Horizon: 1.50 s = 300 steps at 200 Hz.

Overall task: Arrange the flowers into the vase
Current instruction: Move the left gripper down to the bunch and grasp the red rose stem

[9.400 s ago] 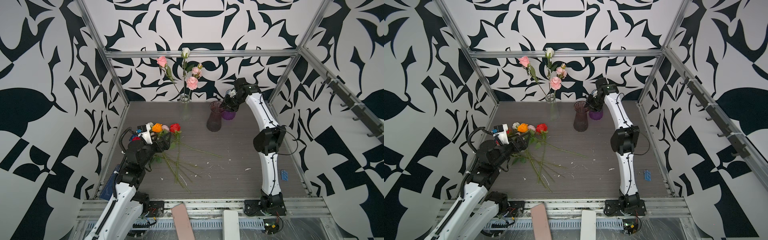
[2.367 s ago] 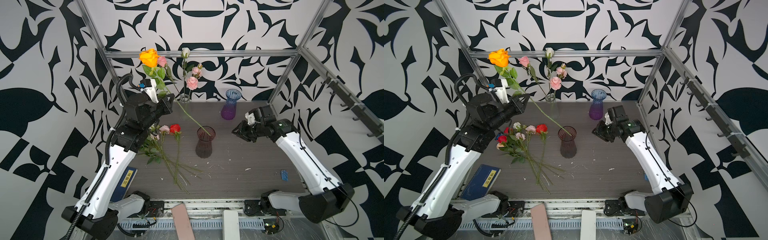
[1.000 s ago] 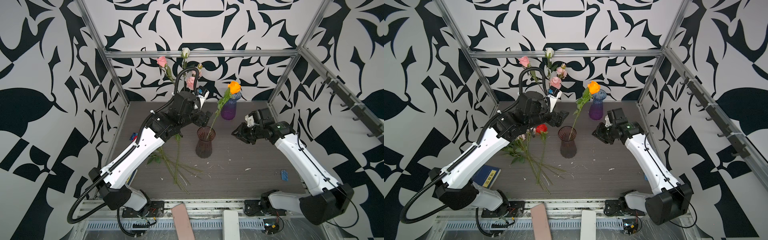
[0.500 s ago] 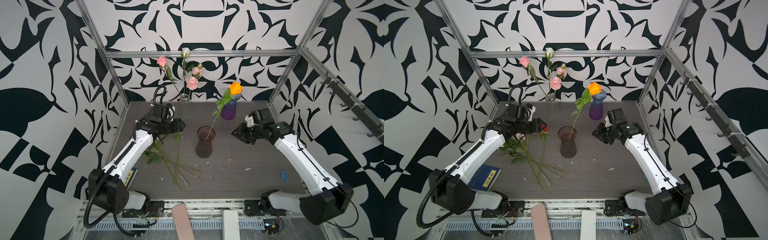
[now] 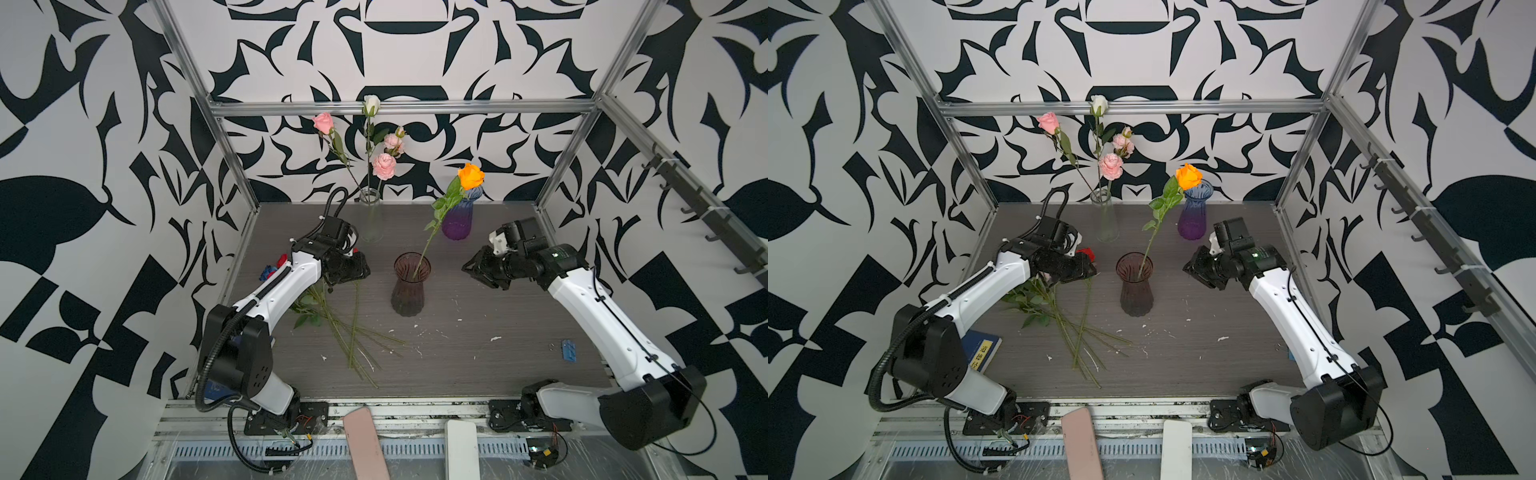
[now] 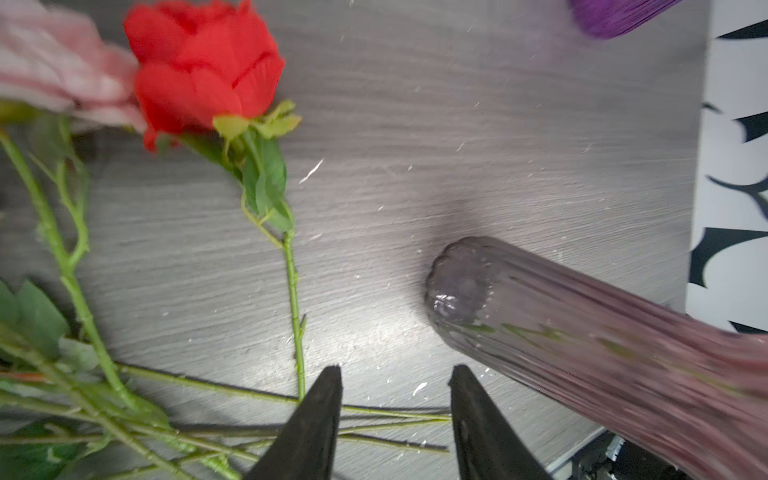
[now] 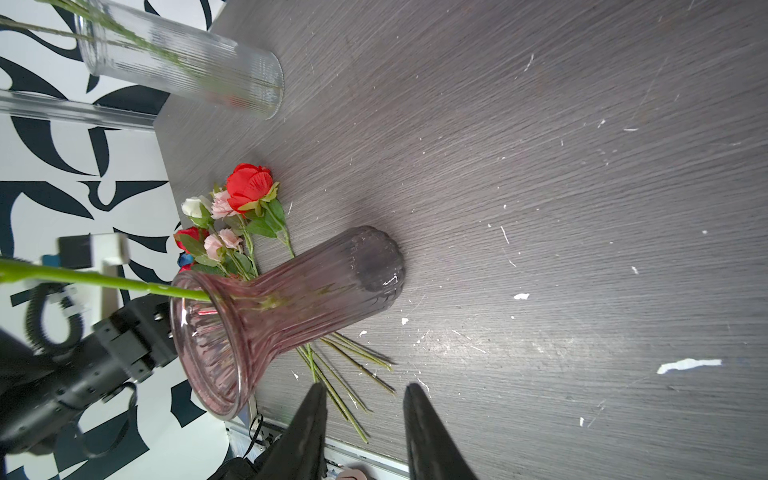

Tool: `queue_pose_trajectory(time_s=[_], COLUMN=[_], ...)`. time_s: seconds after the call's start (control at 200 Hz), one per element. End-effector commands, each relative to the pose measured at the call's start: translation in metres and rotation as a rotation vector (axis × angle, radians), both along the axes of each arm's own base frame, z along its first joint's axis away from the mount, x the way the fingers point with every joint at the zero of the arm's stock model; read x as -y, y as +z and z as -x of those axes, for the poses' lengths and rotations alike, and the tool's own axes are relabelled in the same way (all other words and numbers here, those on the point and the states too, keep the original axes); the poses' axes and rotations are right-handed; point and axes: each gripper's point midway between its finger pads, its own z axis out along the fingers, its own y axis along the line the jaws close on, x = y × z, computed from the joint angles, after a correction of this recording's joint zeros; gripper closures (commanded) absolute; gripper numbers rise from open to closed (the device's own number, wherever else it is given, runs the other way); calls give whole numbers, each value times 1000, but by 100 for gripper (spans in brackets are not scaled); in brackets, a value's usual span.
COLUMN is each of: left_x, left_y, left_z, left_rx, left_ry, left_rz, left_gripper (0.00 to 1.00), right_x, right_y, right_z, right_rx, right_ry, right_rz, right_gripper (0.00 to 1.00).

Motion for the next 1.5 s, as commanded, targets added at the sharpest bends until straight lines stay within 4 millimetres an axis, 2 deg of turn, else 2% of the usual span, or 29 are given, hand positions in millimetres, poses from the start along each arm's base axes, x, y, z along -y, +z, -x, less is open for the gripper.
queue_pose_trajectory(time_s=[0.0,0.285,0.555,0.77,0.945,1.13,1.255,1.355,1.495], left_x=[-8,-13,-23,-19,-19,-26,-30,-33,-33], left_y=[-29,-69,-97,-112,-119,-124,-126,-126,-124], left_z=[15,18,16,12,10,11,13,15,15], left_rx=[-107,-207,-241,-264,-274,-275,-270,-269,-259], left_ry=[7,16,13,-10,-29,-74,-107,-118,-115], left_rz=[-52,-125,-221,-227,-253,-357,-422,-443,-441], left_gripper=[52,52,53,59,60,67,79,83,98], right_x=[1,1,4,5,7,8,7,7,6], right_y=[10,11,11,13,16,16,15,13,11], right_z=[3,3,4,5,6,5,4,4,3], right_rx=[48,53,53,55,60,60,55,53,49], right_ry=[9,7,-3,-6,-8,-8,-6,-8,-8], right_rz=[-11,-11,-4,-2,9,11,11,11,4], right_gripper=[65,65,65,65,65,65,65,65,65])
